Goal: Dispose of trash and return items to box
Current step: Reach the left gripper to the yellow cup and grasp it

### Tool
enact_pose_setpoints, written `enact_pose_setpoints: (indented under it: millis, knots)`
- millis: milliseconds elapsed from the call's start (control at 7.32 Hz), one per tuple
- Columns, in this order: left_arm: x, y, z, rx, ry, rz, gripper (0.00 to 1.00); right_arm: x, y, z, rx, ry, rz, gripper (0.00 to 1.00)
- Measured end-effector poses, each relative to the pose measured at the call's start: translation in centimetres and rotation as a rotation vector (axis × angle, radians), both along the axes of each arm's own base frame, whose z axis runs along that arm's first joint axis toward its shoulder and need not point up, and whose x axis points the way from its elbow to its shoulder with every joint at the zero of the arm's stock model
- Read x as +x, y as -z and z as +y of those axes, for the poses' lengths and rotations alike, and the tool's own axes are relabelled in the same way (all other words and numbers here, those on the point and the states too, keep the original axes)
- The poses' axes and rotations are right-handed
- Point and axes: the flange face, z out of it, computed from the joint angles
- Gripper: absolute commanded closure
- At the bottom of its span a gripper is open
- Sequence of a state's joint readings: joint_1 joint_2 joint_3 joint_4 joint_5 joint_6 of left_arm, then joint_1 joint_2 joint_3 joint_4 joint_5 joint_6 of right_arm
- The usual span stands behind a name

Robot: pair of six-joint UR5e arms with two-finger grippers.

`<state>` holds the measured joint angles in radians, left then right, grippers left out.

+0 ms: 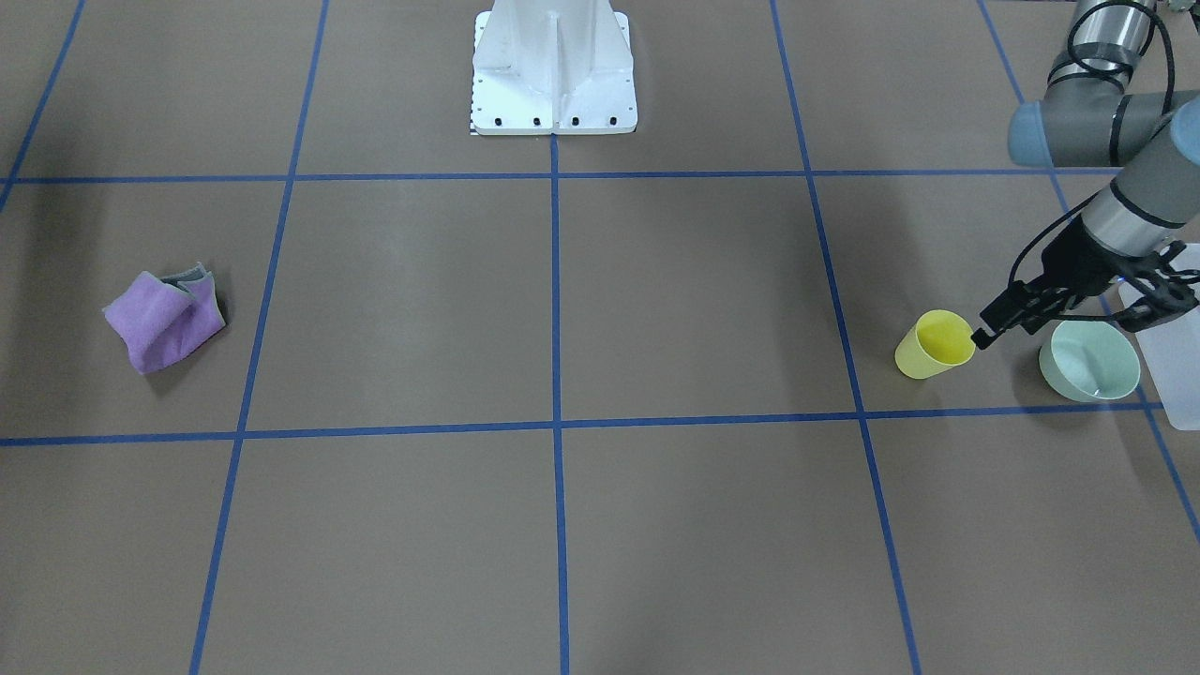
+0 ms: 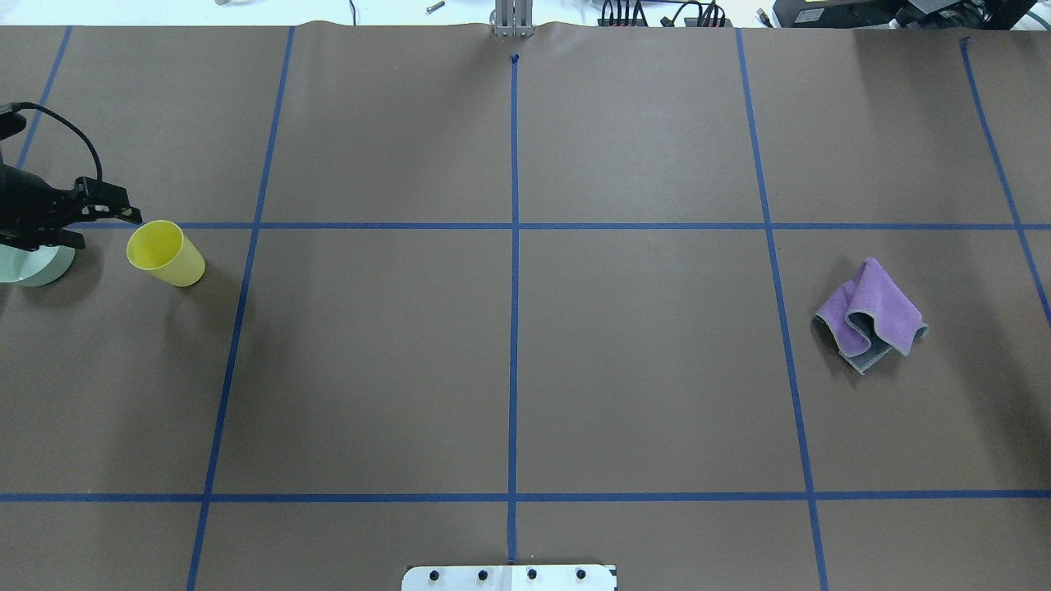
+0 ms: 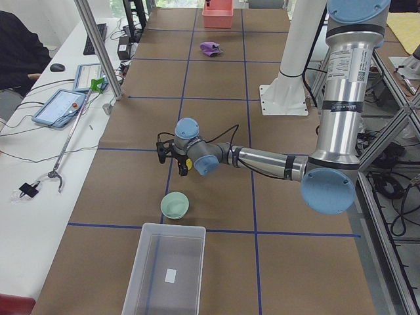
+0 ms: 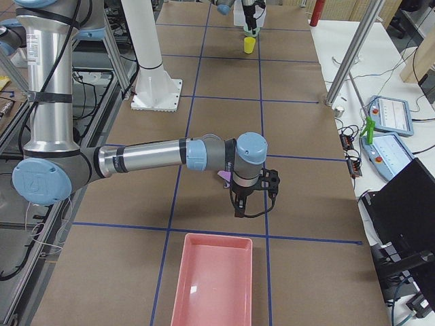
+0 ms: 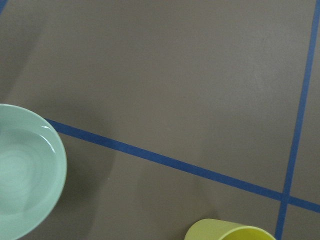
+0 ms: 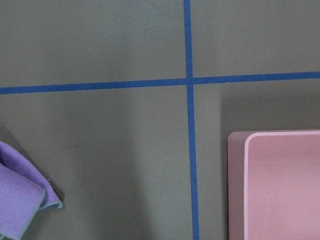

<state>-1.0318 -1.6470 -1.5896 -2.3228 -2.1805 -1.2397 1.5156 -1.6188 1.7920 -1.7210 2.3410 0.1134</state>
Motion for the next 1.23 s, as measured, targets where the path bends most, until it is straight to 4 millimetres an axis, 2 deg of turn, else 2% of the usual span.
enact_pose_setpoints:
  millis: [137,273,410,546,683,956,1229]
  knots:
    - [1.0,0.1,0.3,-0.003,-0.010,0.005,0.10,0.0,0.0,0.0,0.000,0.000,0.000,0.00]
    - [1.6,-0.2,0.5,-0.008,-0.019,0.004,0.22,0.0,0.0,0.0,-0.001,0.000,0.000,0.00]
    - [1.9,-0.6,0.7,-0.014,-0.025,0.001,0.46,0.0,0.0,0.0,-0.003,-0.001,-0.001,0.00]
    - [2.1,-0.9,0.9,-0.020,-0.030,-0.003,0.79,0.0,0.1,0.0,-0.004,-0.001,-0.001,0.00]
    - [2.5,-1.1,1.0,-0.022,-0.037,-0.006,1.00,0.0,0.1,0.0,-0.005,-0.001,-0.001,0.00]
    - [3.1,-1.1,1.3,-0.024,-0.047,-0.008,1.00,0.0,0.1,0.0,-0.005,0.000,0.000,0.00]
    - [2.2,-0.1,1.9,-0.023,-0.045,0.002,1.00,0.0,0.1,0.0,-0.004,0.000,-0.001,0.00]
